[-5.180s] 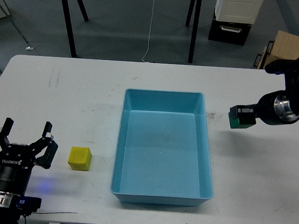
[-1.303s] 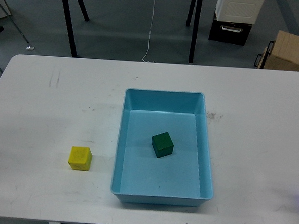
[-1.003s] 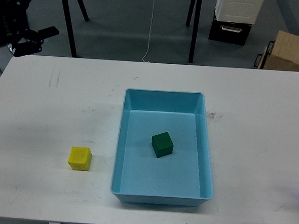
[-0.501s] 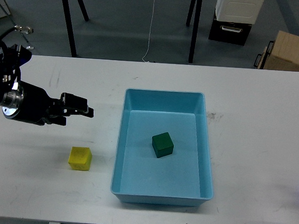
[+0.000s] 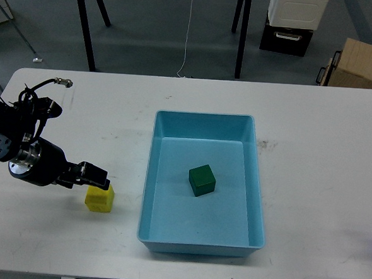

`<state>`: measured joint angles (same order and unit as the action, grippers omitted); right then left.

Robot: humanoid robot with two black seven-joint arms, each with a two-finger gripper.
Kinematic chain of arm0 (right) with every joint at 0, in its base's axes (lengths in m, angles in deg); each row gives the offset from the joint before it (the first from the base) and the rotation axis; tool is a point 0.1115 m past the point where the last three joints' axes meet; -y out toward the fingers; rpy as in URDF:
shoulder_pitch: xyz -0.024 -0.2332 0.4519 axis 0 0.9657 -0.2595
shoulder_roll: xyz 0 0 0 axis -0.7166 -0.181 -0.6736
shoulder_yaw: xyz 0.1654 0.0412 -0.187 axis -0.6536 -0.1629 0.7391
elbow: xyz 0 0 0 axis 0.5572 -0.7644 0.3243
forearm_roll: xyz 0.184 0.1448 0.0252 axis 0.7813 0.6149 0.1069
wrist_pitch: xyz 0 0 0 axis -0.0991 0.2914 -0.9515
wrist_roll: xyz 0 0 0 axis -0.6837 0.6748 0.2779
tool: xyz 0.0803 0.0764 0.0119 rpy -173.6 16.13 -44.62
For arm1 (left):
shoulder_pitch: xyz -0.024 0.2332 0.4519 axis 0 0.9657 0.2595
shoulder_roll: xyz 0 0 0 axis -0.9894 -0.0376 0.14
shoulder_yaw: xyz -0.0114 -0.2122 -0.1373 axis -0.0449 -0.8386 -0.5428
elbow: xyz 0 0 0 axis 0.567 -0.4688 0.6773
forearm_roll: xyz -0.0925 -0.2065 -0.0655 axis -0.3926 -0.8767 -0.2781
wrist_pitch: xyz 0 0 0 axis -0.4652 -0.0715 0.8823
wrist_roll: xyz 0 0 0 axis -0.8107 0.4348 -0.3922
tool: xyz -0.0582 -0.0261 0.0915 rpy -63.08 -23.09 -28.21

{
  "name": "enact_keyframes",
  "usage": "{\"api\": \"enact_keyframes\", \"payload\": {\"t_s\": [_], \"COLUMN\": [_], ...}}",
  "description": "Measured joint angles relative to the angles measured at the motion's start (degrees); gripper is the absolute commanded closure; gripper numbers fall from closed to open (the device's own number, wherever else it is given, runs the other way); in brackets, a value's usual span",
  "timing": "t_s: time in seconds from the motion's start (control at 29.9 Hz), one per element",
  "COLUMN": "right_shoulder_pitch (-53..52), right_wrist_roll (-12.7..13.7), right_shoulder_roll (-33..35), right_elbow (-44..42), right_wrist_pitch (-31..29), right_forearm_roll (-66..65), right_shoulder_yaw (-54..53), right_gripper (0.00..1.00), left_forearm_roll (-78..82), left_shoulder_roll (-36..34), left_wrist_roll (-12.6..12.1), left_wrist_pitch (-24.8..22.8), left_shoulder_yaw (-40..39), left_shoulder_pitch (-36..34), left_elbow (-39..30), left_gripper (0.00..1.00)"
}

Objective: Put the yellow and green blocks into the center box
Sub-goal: 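Grasp the yellow cube with the left gripper and lift it, then carry the yellow cube into the tub and release it onto the green cube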

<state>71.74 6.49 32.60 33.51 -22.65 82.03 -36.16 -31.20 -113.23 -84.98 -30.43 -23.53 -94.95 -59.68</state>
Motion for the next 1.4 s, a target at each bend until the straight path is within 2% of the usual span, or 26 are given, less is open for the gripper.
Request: {"api": "enact_keyframes", "payload": {"t_s": [0.5, 0.53, 0.57, 0.6, 0.63, 0.67, 0.7, 0.77, 0.8, 0.94, 1.1, 1.27, 1.4], "right_shoulder_pitch": [0.0, 0.0, 0.0, 0.1, 0.1, 0.1, 0.1, 0.1, 0.1, 0.1, 0.4, 0.8, 1.2], "right_wrist_roll": [0.0, 0.0, 0.0, 0.0, 0.0, 0.0, 0.0, 0.0, 0.0, 0.0, 0.0, 0.0, 0.0], "right_shoulder_roll": [0.2, 0.2, 0.2, 0.2, 0.3, 0.3, 0.3, 0.3, 0.3, 0.3, 0.2, 0.5, 0.6], "right_elbow": [-0.9, -0.9, -0.9, -0.9, -0.9, -0.9, -0.9, -0.9, -0.9, -0.9, -0.9, -0.9, -0.9], "right_wrist_pitch": [-0.1, -0.1, -0.1, -0.1, -0.1, -0.1, -0.1, -0.1, -0.1, -0.1, -0.2, -0.2, -0.2], "right_forearm_roll": [-0.1, -0.1, -0.1, -0.1, -0.1, -0.1, -0.1, -0.1, -0.1, -0.1, -0.1, -0.1, -0.1], "right_shoulder_yaw": [0.2, 0.2, 0.1, 0.1, 0.1, 0.1, 0.1, 0.0, 0.0, 0.0, -0.2, -0.6, -0.9], "right_gripper": [0.0, 0.0, 0.0, 0.0, 0.0, 0.0, 0.0, 0.0, 0.0, 0.0, 0.0, 0.0, 0.0], "left_forearm_roll": [4.5, 4.5, 4.5, 4.5, 4.5, 4.6, 4.7, 5.4, 5.7, 6.1, 6.2, 2.6, -6.4], "left_shoulder_roll": [5.4, 5.5, 5.7, 5.8, 5.9, 5.9, 6.0, 6.0, 6.0, 5.7, 4.2, 4.5, 11.1], "left_wrist_roll": [0.0, 0.0, 0.0, 0.0, 0.0, -0.1, -0.3, -1.4, -2.3, -4.0, -4.5, -4.1, -3.8], "left_wrist_pitch": [2.0, 2.0, 2.0, 2.0, 2.0, 2.0, 2.0, 1.9, 2.1, 3.7, 3.6, 0.2, -0.2], "left_shoulder_yaw": [-0.7, -0.8, -1.0, -1.2, -1.3, -1.3, -1.4, -1.4, -1.4, -1.5, -3.5, -7.1, -7.0], "left_shoulder_pitch": [7.1, 7.2, 7.3, 7.4, 7.4, 7.4, 7.4, 7.4, 7.4, 7.3, 5.0, -9.1, -21.4], "left_elbow": [7.1, 7.3, 7.4, 7.4, 7.5, 7.5, 7.5, 7.5, 7.5, 7.2, 6.7, 5.7, 5.7], "left_gripper": [0.02, 0.08, 0.22, 0.44, 0.58, 0.66, 0.8, 0.88, 1.0, 1.0, 1.0, 1.0, 1.0]}}
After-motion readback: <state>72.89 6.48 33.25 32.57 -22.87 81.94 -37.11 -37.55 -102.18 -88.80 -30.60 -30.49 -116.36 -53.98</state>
